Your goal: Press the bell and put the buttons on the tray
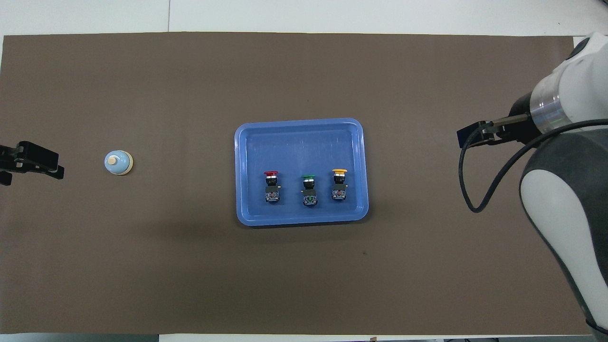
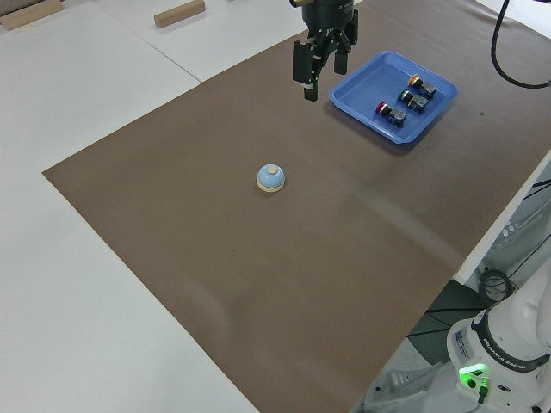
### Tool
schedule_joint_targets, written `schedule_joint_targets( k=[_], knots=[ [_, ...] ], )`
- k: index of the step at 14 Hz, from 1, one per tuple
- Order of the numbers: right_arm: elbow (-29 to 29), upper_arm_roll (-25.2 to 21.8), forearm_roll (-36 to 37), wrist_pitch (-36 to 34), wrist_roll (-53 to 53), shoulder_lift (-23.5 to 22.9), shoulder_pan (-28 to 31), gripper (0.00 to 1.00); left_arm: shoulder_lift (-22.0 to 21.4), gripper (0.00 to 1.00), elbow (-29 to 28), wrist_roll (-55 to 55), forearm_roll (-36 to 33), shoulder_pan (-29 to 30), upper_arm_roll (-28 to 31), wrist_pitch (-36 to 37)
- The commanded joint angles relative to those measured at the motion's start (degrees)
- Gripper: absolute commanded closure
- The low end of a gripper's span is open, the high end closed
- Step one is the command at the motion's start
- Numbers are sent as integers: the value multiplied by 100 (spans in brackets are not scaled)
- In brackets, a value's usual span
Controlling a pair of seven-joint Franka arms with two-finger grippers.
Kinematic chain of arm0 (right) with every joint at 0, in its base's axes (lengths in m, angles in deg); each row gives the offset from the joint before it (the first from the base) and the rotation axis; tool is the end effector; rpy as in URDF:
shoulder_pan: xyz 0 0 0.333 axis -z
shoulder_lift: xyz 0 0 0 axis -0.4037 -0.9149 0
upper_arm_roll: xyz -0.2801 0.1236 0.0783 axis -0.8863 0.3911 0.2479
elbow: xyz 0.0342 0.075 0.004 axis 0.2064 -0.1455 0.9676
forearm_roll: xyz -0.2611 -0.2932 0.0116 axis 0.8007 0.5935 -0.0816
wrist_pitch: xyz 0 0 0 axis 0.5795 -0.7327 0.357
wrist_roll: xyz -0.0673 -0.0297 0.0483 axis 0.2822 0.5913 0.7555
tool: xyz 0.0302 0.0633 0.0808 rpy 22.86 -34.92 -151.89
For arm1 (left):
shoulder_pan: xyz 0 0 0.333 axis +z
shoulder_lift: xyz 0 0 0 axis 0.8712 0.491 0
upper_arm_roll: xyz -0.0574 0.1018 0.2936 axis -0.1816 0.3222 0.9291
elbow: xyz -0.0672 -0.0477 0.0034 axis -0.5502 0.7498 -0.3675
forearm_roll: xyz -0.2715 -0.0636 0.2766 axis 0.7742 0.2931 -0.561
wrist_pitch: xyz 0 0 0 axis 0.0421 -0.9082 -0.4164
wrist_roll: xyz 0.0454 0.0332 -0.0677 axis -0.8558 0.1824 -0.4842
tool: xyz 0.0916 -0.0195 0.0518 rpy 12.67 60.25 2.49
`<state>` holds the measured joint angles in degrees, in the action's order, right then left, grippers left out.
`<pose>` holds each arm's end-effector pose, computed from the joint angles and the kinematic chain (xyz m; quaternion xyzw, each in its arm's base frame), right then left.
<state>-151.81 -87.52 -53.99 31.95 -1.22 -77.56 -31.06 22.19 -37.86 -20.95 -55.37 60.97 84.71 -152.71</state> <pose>0.5605 0.0655 0.5936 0.9990 0.0368 -0.0221 0.0121 0.5389 0.0112 0.5831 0.9949 0.0152 -0.0987 0.0113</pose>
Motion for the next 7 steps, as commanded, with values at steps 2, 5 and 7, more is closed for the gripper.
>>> schedule_joint_targets(
  k=[2, 5, 7],
  knots=[
    [-273, 72, 43, -6, -112, 174, 180, 0, -93, 0, -49, 38, 30, -81, 67, 17],
    [-185, 72, 43, -41, -138, 130, 312, 0, -93, 0, -40, 38, 30, -81, 85, 17],
    [-185, 81, 43, -164, -138, 139, 400, 0, -93, 0, -40, 38, 30, -81, 67, 17]
  ],
)
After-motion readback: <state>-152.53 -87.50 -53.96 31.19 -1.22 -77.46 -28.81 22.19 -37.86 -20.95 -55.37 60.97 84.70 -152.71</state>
